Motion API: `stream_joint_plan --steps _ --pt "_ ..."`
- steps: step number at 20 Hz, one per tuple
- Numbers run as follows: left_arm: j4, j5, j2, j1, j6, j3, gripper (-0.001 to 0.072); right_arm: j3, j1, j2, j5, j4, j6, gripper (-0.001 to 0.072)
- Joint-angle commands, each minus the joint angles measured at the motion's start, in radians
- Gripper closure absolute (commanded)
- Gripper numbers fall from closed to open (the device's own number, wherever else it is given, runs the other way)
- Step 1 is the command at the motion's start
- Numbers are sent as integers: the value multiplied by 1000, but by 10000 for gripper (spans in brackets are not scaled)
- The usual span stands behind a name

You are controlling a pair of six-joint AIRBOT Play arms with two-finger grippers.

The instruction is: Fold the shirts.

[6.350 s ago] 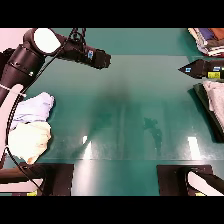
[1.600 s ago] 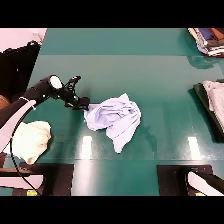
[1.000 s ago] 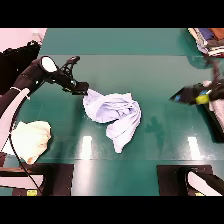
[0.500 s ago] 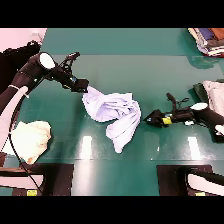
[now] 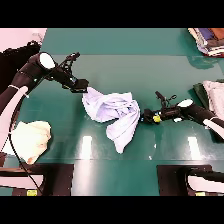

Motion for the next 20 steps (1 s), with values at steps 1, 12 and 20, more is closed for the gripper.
stream_joint_plan --steps 1,12,20 --pt "6 11 41 0 0 2 680 56 5 8 3 -1 -3 699" --pt "75 50 575 0 0 301 679 598 -250 515 111 -204 48 700" --pt "-13 60 673 0 0 610 679 913 -386 659 203 -205 48 700"
